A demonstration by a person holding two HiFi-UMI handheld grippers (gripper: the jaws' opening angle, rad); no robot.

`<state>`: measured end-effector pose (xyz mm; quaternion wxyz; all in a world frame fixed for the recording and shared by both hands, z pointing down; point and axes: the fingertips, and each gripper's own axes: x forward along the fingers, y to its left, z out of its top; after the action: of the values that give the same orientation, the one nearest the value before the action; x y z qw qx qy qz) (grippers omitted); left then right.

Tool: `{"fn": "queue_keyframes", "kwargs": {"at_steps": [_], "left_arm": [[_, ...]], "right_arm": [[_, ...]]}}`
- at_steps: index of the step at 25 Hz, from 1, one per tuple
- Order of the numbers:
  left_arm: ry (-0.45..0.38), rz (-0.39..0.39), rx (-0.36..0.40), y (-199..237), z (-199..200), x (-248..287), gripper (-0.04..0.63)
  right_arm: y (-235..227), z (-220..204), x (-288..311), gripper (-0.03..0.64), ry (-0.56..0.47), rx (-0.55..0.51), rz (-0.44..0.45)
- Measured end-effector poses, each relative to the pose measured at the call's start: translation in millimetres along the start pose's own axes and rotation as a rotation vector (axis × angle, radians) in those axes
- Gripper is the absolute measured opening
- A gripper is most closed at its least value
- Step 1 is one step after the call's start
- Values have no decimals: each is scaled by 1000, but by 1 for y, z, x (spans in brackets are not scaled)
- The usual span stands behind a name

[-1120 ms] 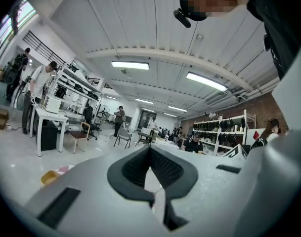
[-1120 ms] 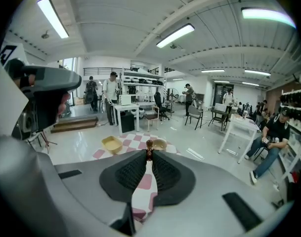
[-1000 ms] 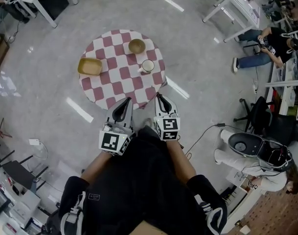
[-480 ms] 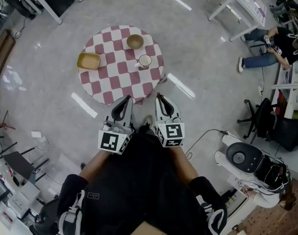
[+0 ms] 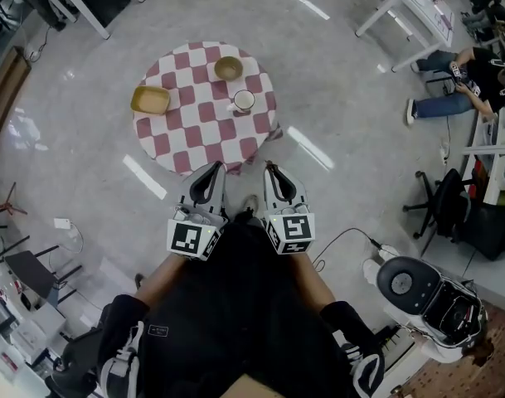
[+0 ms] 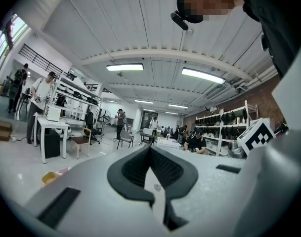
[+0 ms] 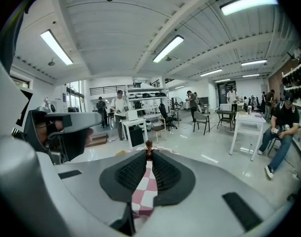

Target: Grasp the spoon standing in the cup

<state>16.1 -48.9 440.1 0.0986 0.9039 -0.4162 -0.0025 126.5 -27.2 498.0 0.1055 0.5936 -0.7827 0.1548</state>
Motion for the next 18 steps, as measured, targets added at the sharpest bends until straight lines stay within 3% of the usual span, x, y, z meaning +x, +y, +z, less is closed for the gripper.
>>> {"fn": "queue_keyframes", "kwargs": {"at_steps": [18], "left_arm": [[0,12,12,-8,0,1,8]], "right_arm": [[-6,-1,-3,55,3,-9,14]]}}
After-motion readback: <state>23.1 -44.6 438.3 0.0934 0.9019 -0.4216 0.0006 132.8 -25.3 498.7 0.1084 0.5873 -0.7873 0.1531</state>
